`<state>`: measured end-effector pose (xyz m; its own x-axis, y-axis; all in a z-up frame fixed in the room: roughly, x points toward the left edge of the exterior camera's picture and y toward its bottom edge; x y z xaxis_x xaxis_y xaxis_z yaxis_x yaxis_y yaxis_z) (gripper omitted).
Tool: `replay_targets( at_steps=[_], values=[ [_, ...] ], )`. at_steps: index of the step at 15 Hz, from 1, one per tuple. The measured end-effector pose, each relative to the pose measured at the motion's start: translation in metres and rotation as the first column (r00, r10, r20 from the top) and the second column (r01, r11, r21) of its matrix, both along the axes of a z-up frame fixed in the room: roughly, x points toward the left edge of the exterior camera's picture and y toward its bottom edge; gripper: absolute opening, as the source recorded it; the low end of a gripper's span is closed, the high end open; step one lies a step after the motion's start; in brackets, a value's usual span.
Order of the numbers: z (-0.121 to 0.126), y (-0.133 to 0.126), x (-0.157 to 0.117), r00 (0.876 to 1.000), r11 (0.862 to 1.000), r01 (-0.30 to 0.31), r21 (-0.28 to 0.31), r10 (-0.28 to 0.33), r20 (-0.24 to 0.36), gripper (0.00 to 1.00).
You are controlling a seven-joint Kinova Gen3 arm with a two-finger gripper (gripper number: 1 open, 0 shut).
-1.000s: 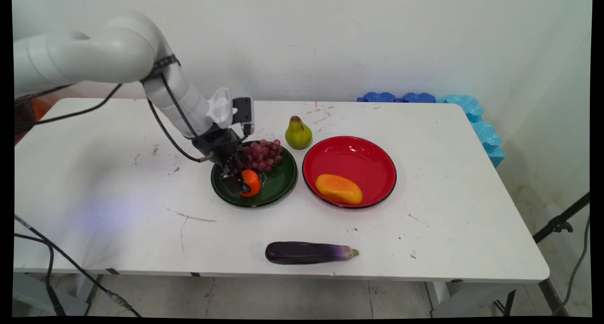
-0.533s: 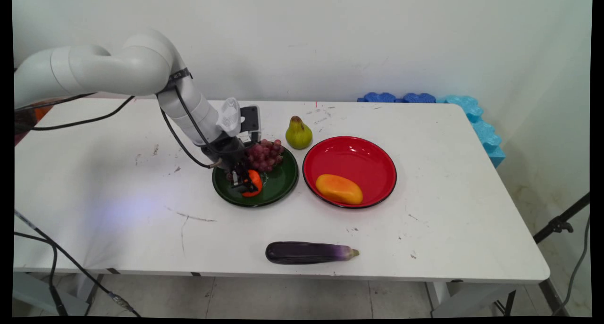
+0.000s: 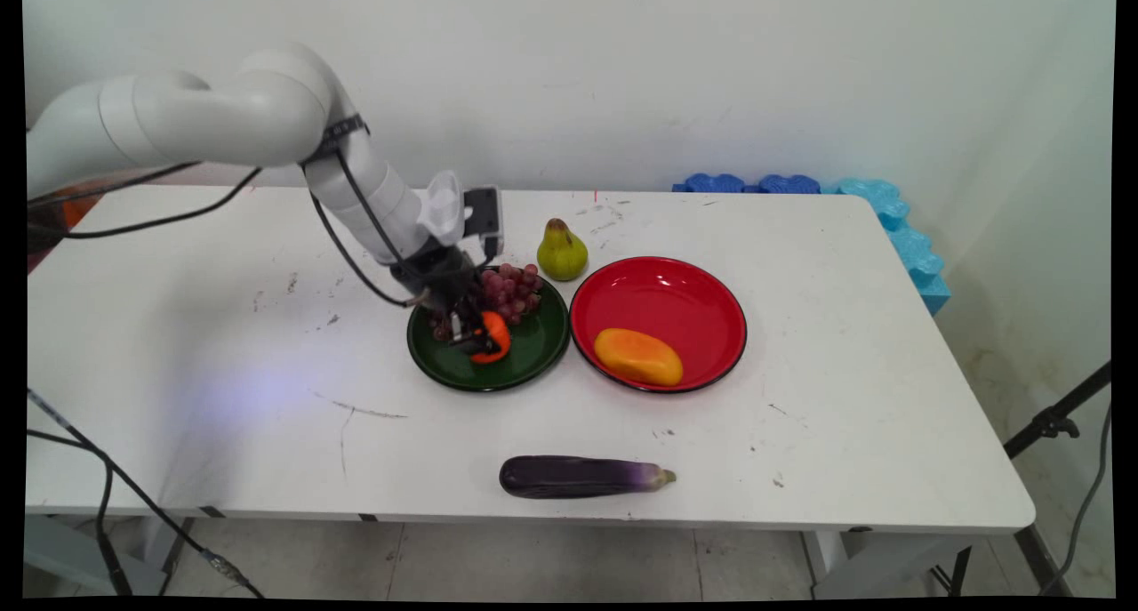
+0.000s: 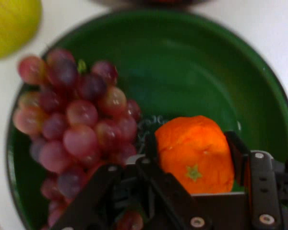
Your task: Place the picked object on the table
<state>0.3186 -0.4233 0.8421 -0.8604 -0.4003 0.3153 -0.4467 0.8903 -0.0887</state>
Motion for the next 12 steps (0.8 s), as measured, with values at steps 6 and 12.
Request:
replay_targets(
  at_steps=[6,12],
  values=[
    [0.070,0.010,-0.020,0.996,0.998,-0.008,-0.055,0.003,-0.090,0.00],
    [0.108,0.028,-0.063,0.985,0.998,-0.016,-0.055,0.006,-0.171,0.00]
  ],
)
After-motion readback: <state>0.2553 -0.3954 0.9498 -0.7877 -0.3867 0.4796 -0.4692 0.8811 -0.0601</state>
